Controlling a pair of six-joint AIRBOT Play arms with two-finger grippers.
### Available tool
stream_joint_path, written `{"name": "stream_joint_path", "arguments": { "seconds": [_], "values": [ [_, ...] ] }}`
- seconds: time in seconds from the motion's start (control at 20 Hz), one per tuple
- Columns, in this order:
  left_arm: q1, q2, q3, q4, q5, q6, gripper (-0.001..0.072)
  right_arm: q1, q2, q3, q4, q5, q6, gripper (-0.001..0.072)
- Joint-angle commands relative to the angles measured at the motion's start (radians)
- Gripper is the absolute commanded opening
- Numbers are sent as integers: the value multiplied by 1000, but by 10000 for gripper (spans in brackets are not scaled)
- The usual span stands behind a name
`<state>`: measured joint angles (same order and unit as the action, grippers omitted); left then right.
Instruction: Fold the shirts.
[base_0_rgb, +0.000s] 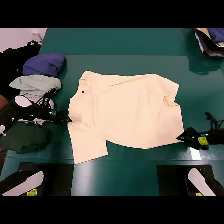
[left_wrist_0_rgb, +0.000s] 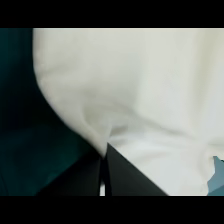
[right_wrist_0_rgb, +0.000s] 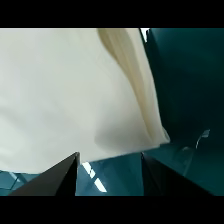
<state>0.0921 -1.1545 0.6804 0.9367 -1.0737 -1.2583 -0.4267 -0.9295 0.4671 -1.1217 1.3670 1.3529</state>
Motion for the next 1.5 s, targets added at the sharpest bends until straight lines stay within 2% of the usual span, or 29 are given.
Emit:
{"name": "stream_joint_path", "arguments": {
  "seconds": [0.0, 0.1, 0.2, 0.25, 0.4, 0.55, 0.75, 0.9, 1.1, 1.2, 1.35, 1.45],
  "values": [
    [1, 1, 6, -2, -1, 2, 25, 79, -93, 34, 32, -84, 28, 409],
    [1, 1, 6, -2, -5, 2, 25, 126, -131, 71, 27, -86, 26, 190],
    [1, 3, 6, -2, -9, -11, 25, 169, -144, 106, 26, -85, 10, 44],
    [1, 14, 6, -1, -8, -25, 24, 189, -134, 122, 26, -88, 7, 16],
    [1, 120, 24, 5, -5, -52, 24, 237, -49, 188, 27, -116, 8, 15],
    [1, 253, 158, 6, -88, -72, 24, 268, 59, 341, 30, -115, 9, 15],
    [1, 345, 537, 6, -242, -108, 25, 290, 174, 659, 29, -148, 18, 15],
    [1, 354, 896, 5, -302, -151, 25, 290, 220, 909, 26, -178, 19, 15],
    [1, 354, 1310, 6, -280, -194, 25, 290, 225, 1193, -25, -179, 19, 15],
    [1, 354, 1440, 8, -241, -209, 24, 290, 198, 1326, -64, -147, 28, 15],
    [1, 353, 1495, 20, -224, -232, 24, 290, 111, 1543, -146, -20, 69, 15],
    [1, 339, 1432, 83, -214, -247, 24, 290, 27, 1674, -191, 70, 93, 14]
  ]
}}
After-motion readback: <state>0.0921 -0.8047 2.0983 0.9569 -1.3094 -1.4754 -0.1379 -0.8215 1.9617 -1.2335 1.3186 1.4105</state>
